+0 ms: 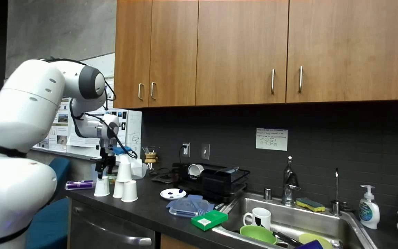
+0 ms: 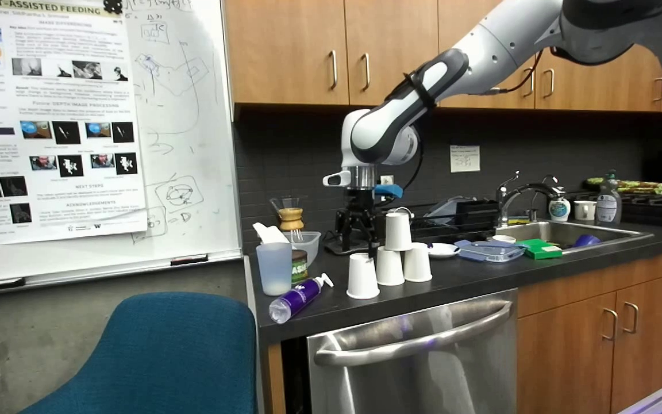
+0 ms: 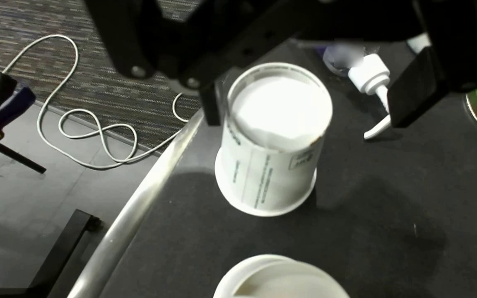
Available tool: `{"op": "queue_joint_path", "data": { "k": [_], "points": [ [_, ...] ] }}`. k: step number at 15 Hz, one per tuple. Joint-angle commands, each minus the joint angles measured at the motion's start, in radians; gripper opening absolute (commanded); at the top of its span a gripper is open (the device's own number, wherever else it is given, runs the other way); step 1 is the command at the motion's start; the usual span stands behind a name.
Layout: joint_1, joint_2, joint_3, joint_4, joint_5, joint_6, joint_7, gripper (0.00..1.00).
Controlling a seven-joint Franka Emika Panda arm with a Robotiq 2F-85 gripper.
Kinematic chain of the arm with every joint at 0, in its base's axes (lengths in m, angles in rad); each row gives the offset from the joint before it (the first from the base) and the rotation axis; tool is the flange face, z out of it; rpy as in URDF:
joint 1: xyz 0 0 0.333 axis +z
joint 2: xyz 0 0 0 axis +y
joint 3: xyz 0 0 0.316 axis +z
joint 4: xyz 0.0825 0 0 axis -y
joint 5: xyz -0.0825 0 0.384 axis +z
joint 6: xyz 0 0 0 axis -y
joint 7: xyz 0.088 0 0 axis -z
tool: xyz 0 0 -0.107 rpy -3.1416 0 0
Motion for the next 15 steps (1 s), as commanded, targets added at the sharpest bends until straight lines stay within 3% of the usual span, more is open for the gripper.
{"op": "queue_joint_path", "data": {
  "k": [1,15],
  "points": [
    [0.002,0.002,-0.001,0.004,0.0,-0.003,0.001,1.0],
    [0.014,-0.113,0.01,-0.101,0.006,0.031,0.028,1.0]
  ]
}}
